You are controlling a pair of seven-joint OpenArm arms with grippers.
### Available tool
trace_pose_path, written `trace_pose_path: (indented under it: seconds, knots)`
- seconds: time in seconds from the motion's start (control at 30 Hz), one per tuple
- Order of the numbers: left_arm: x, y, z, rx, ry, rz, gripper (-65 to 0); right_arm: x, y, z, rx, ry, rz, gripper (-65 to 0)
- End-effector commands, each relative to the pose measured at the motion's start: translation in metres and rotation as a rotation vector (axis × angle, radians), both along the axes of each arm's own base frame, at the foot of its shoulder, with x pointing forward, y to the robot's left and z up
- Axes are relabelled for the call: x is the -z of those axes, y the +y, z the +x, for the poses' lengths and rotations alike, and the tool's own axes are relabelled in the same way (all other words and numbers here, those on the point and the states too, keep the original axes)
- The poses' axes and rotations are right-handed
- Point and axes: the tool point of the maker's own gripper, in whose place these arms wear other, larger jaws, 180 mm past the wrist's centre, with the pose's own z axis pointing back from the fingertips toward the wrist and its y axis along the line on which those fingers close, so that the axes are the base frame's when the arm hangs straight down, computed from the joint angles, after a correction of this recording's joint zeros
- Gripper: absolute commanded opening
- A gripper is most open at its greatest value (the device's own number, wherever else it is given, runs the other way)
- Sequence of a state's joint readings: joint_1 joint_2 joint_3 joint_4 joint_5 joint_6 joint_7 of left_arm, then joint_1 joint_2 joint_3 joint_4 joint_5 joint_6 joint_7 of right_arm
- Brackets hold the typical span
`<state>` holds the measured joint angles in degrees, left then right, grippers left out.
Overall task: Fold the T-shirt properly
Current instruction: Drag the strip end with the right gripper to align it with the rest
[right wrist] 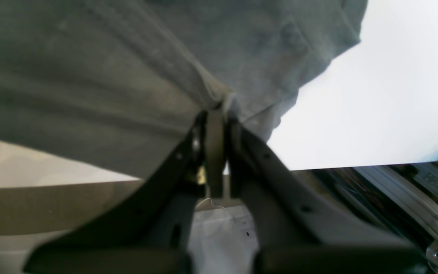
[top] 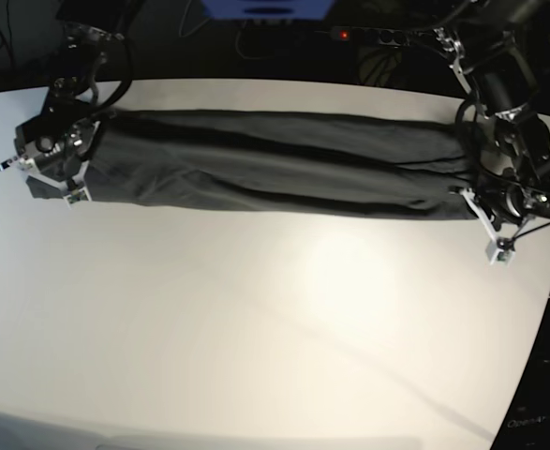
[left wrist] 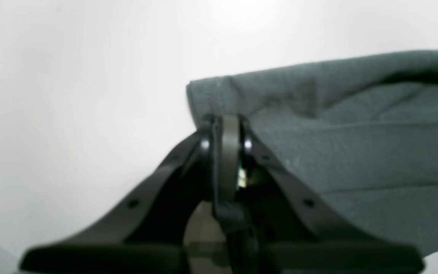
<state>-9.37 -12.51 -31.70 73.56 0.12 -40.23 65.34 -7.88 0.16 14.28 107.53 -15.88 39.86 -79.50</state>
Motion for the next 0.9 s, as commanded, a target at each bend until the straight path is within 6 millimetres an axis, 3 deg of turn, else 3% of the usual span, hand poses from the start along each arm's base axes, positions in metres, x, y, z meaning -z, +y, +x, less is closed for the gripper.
trace_pose_path:
  seconds: [0.0,0.17,0.23,0.3,0.43,0.53,0.63,0.73,0.87]
  knots:
    - [0.005,0.008,-0.014,-0.003,0.065,0.036,-62.8,-0.007,-0.007,0.002,0.005,-0.008,-0.026,-55.4]
    - [0.008,0.008,-0.019,-0.001,0.074,0.040,-62.6,-0.007,-0.007,0.002,0.007,-0.008,-0.027,-30.5]
    - [0.007,0.010,-0.020,-0.002,0.076,0.045,-62.6,-0.006,-0.011,-0.002,0.026,-0.006,-0.025,-22.6]
    - [0.006,0.015,-0.020,-0.003,0.076,0.054,-62.5,-0.007,-0.020,-0.009,0.074,-0.007,-0.026,-18.9]
    - [0.009,0.014,-0.026,-0.003,0.087,0.051,-62.4,-0.010,-0.032,-0.008,0.124,-0.022,-0.032,-18.9]
    - [0.010,0.014,-0.028,-0.003,0.093,0.052,-62.4,0.005,-0.045,-0.011,0.151,0.037,-0.020,-18.9]
    - [0.011,0.014,-0.029,-0.003,0.094,0.052,-62.4,0.037,-0.046,-0.024,0.161,0.161,0.029,-18.9]
    - [0.011,0.014,-0.029,-0.003,0.094,0.052,-62.3,0.058,-0.045,-0.030,0.164,0.242,0.067,-18.3]
    - [0.011,0.014,-0.028,-0.003,0.092,0.048,-58.1,0.063,-0.049,-0.036,0.168,0.274,0.068,-18.1]
